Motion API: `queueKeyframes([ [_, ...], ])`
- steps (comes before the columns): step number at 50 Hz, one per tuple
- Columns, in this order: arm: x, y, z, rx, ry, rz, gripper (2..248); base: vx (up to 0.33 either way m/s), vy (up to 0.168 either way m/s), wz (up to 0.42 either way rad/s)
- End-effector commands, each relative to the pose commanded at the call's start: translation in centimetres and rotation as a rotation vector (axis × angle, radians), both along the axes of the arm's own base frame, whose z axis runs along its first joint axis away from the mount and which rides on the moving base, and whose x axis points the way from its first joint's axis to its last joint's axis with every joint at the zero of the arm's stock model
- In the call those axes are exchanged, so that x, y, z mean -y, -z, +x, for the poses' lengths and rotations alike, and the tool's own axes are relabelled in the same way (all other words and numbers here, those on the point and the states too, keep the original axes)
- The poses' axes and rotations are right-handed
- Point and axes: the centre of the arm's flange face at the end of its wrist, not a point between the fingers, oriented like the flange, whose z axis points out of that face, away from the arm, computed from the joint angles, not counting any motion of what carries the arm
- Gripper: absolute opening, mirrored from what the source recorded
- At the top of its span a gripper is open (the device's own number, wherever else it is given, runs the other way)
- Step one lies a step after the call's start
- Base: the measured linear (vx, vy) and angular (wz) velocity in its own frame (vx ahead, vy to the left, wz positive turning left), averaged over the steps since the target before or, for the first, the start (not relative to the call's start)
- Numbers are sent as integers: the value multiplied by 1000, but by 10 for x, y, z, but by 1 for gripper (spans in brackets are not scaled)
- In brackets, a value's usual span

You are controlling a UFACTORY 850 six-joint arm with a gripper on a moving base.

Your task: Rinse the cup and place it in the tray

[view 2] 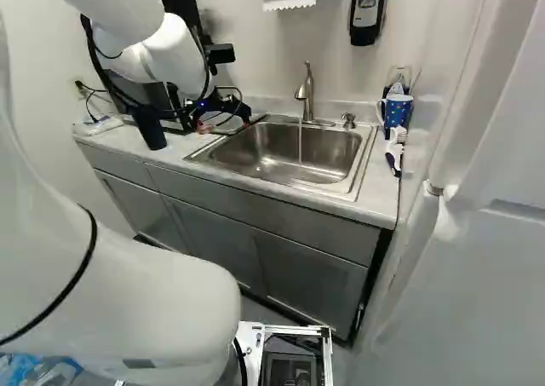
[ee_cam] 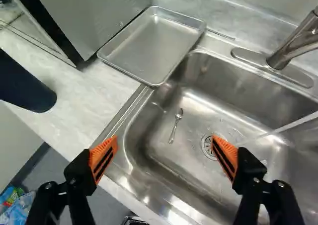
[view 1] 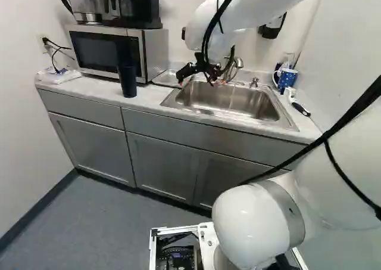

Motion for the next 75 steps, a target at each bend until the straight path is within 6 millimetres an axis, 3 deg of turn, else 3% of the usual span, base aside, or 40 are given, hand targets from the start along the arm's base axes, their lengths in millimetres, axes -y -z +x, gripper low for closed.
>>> queueKeyframes([
  [75,-122,-2,13,-9,-262,1,247,0,0,0],
])
